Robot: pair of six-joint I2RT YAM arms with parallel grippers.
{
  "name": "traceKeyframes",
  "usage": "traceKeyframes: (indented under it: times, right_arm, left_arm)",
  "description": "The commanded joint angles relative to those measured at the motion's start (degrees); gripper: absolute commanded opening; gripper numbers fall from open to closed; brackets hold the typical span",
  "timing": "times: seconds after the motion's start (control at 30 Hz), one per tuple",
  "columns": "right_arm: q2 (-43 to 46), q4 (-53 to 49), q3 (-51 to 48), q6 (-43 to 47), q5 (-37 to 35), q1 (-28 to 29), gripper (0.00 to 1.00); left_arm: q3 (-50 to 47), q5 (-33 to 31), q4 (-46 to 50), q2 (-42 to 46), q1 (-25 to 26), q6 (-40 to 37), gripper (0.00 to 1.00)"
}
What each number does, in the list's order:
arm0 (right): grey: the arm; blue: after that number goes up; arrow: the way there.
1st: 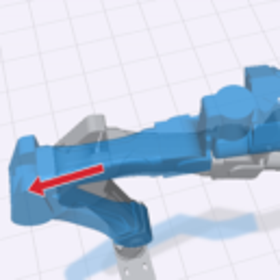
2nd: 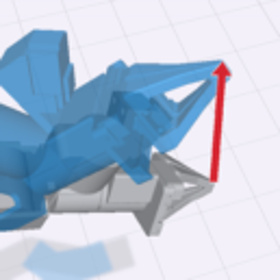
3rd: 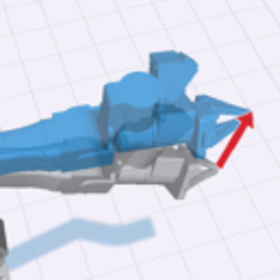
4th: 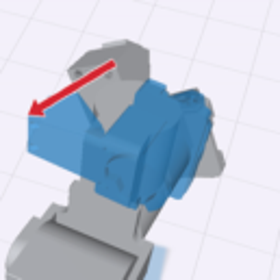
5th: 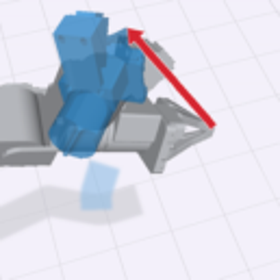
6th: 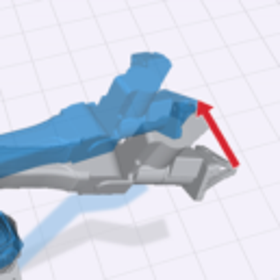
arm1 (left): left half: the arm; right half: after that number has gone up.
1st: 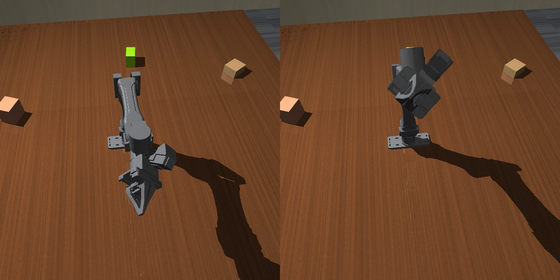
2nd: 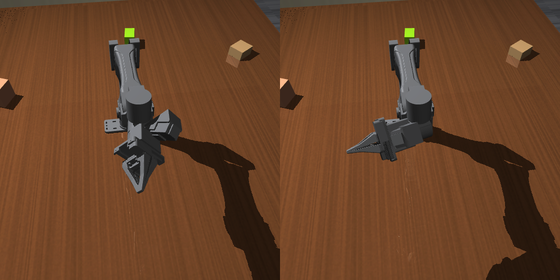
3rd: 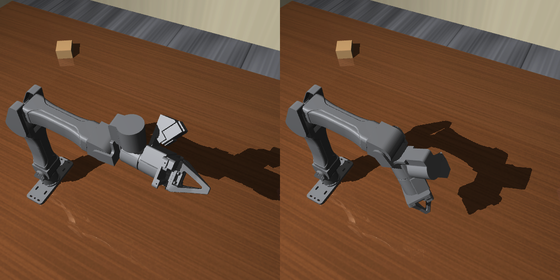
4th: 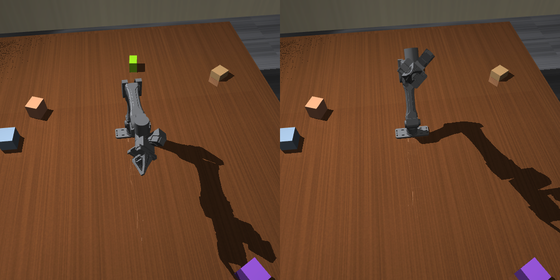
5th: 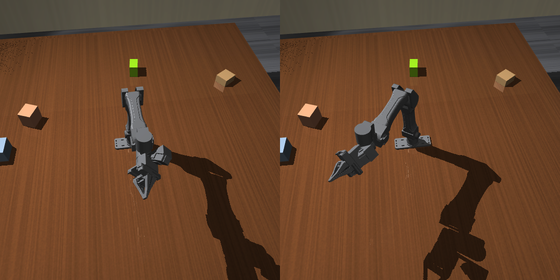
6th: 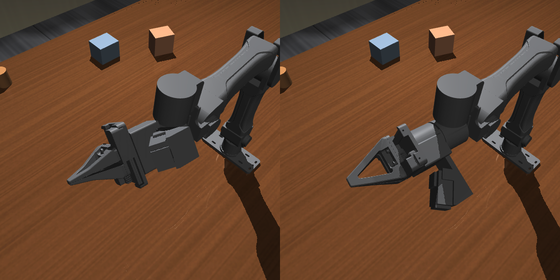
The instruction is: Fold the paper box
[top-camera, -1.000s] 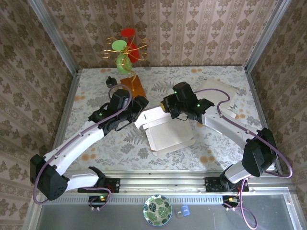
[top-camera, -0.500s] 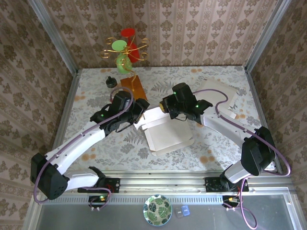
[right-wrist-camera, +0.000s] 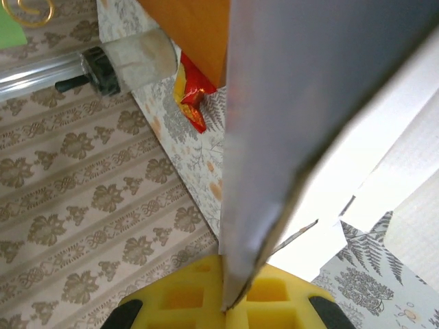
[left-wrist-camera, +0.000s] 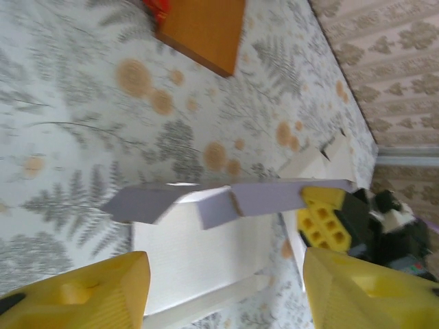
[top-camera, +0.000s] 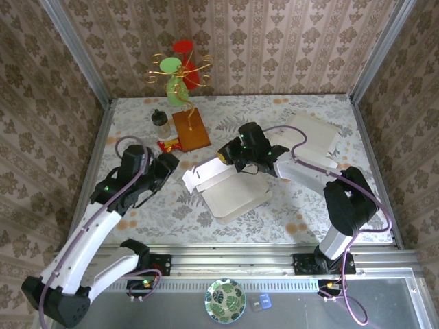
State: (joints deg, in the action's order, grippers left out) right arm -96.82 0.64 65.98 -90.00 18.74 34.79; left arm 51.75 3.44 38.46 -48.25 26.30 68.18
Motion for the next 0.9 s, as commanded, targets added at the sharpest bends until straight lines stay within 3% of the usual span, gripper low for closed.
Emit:
traceKeyframes:
  times: [0.0, 0.13, 0.3, 0.57, 0.87]
  right_arm:
    - [-1.99, 4.42, 0.33, 3.54, 3.56, 0.06, 0.00]
    - [-3.99, 8.08, -1.12, 4.70, 6.00, -0.72, 0.00]
    - [-5.27, 8.47, -1.92, 8.15, 7.93, -2.03, 0.00]
    - [-6.56, 13.16, -3.79, 9.08, 10.47, -3.21, 0.00]
    - [-6.57, 14.66, -4.62, 8.39, 10.62, -3.16, 0.00]
  left_arm:
    - [-3.83, -0.47, 6.17, 3.26, -4.15, -6.87, 0.56]
    - [-8.69, 2.58, 4.82, 5.16, -8.45, -13.15, 0.46]
    - [-14.17, 5.01, -2.86, 5.36, -9.09, -22.27, 0.37]
    - [-22.45, 6.46, -16.16, 6.33, -9.09, -33.64, 0.35]
    - [-26.26, 7.96, -26.33, 1.30, -8.21, -43.89, 0.40]
